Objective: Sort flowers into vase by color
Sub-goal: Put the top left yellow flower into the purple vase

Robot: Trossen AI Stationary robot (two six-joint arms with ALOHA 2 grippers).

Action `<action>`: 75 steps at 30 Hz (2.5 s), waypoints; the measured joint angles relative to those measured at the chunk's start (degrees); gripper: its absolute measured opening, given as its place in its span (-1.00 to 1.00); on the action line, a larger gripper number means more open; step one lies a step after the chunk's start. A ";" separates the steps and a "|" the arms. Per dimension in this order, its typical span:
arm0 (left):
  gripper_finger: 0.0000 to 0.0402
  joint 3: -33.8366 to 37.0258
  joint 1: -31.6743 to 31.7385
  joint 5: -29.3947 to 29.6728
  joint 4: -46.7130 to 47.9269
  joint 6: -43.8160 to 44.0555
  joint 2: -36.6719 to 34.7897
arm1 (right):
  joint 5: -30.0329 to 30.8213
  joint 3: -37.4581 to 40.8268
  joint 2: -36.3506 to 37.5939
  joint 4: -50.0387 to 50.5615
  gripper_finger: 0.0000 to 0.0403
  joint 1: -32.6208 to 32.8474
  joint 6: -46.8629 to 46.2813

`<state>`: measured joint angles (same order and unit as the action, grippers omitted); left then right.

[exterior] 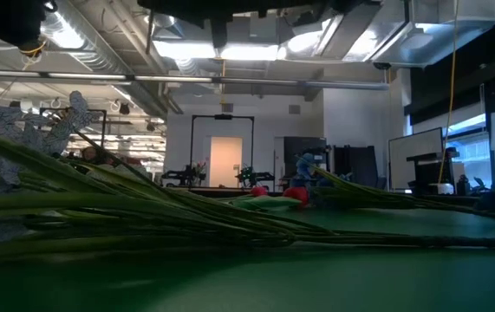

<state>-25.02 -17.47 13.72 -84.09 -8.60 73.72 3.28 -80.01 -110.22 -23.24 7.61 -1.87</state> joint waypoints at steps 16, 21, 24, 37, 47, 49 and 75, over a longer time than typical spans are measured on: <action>-0.19 -1.60 -4.79 12.04 35.35 5.54 -14.63 | -0.30 0.02 5.93 24.68 -0.97 3.12 -3.93; -0.16 -8.24 -4.77 16.37 49.91 5.51 -14.59 | 0.88 0.02 5.93 25.30 -0.94 4.40 -3.61; -0.16 -11.99 -5.24 16.41 55.45 6.03 -14.59 | 5.33 0.02 5.93 25.17 -0.96 5.95 -1.24; -0.19 -14.51 -5.95 16.28 62.78 10.08 -14.61 | 15.80 0.26 5.91 26.53 -0.92 10.55 0.72; -0.93 -19.94 -8.12 18.22 76.26 10.43 -14.59 | 17.64 0.63 5.91 26.44 -0.62 10.76 1.28; -0.93 -24.09 -8.81 20.60 87.01 13.15 -14.59 | 19.05 -0.09 5.91 27.06 -0.44 10.80 2.45; -0.96 -49.96 -21.99 34.22 174.02 66.64 -24.91 | 44.62 -1.97 7.63 27.63 0.43 27.16 -3.40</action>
<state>-74.97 -39.46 47.93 89.94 58.03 48.81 47.90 -81.97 -102.59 4.39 34.76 -5.27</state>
